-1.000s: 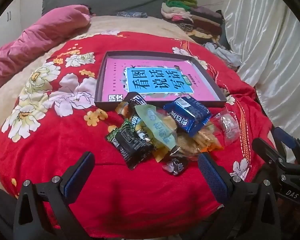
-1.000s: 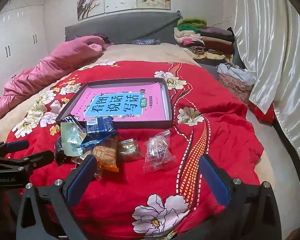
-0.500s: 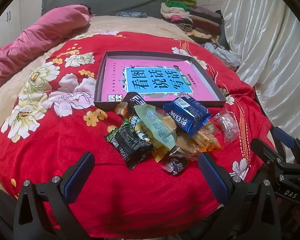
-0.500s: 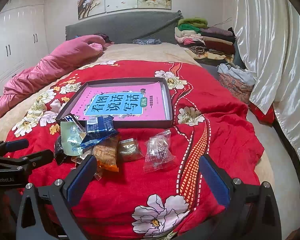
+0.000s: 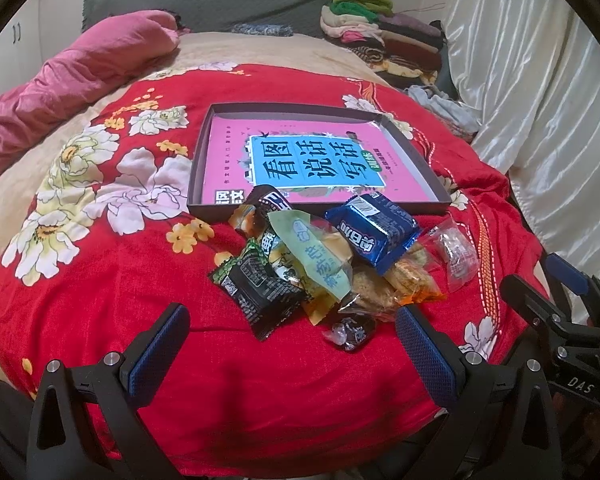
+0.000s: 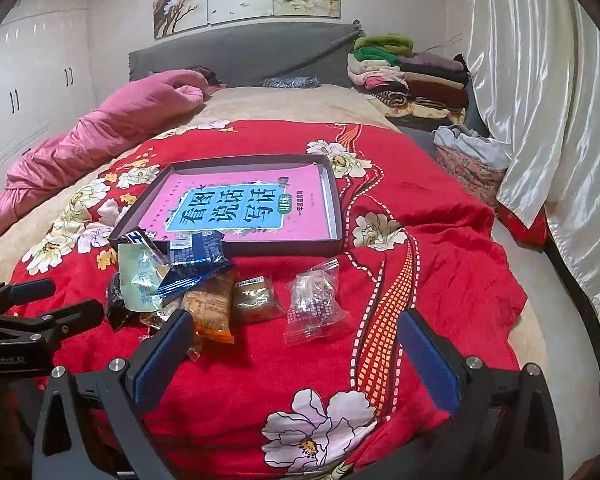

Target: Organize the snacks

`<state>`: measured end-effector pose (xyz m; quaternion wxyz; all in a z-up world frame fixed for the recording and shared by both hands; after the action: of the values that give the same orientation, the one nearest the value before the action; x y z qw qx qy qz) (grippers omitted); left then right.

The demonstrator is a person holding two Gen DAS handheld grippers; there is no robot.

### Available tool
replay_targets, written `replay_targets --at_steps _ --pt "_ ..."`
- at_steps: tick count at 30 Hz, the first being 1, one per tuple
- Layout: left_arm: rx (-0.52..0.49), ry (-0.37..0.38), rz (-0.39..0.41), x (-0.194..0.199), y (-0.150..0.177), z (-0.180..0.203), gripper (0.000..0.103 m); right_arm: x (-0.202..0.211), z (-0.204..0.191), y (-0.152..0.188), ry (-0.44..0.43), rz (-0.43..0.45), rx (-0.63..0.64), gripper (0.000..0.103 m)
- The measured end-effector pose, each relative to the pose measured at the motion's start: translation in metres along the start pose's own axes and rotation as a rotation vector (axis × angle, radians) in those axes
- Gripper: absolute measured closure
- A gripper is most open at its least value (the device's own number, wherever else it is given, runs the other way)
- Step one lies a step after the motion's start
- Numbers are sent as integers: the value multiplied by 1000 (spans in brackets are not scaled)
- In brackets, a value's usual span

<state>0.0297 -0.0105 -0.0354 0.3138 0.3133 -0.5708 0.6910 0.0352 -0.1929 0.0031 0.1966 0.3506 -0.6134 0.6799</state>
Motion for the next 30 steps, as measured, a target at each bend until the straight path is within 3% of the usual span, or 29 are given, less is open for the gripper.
replay_targets --at_steps 30 --pt "52 -5 -37 -16 1 -22 0 -12 2 3 -16 -26 -6 0"
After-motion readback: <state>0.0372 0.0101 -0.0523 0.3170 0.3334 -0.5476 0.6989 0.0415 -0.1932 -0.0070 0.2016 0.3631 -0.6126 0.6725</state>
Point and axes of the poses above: each gripper's, at about its wrist camera, not at the fingertips, and x roughly against the way its jaws point, z to its right, y to its underside, the point moved 6 cm from there along -x, roughly the way its jaws point, and after that the axes turned 1 degree about -z, right-handed, at the moved point
